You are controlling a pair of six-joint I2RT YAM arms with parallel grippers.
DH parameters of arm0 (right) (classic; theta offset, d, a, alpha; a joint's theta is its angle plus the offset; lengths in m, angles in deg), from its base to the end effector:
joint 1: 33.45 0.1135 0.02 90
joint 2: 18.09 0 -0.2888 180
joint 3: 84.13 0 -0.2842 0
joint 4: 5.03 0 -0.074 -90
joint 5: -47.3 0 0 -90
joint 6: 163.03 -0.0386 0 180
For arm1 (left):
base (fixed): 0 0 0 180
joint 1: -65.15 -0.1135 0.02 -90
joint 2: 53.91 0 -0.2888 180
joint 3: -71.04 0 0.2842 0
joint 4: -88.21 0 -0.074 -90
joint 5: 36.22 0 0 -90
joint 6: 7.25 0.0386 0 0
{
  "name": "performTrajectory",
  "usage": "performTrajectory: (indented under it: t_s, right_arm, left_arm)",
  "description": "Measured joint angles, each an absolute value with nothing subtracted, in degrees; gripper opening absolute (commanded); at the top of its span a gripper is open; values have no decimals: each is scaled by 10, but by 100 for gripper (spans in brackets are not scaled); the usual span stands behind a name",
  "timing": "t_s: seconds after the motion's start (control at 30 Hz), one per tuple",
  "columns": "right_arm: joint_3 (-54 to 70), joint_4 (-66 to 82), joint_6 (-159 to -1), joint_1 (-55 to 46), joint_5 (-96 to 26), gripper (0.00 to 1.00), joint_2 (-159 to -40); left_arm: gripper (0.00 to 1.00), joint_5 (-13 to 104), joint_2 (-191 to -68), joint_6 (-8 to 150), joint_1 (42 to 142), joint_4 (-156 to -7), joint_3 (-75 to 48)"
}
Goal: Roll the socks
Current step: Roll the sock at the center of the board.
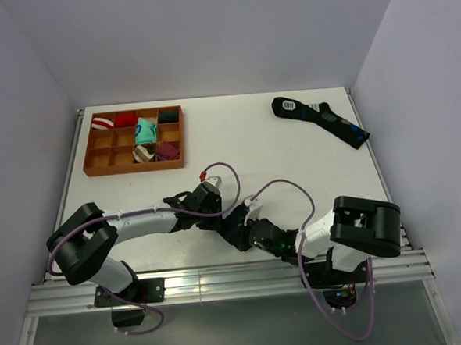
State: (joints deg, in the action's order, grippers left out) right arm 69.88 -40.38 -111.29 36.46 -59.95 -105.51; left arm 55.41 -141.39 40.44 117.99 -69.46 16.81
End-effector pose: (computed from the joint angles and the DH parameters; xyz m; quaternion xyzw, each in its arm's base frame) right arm 0.0940 0.2238 0.1037 -0.1524 0.8287 0.3492 0.4100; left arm 0.1873 -0.2453 0.1533 0.0835 0.9515 -0.2092 0.2096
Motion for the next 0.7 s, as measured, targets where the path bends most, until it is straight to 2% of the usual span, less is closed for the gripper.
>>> performTrajectory:
  t_s: [0.23, 0.7]
  right_arm:
    - [727, -395, -1155, 304, -518, 11, -1022]
    - [729, -363, -1213, 180, -318, 11, -1013]
  left_arm:
    - [40, 595, -1370, 364, 1176, -703, 197]
    - [42, 618, -1264, 360, 1181, -849, 313]
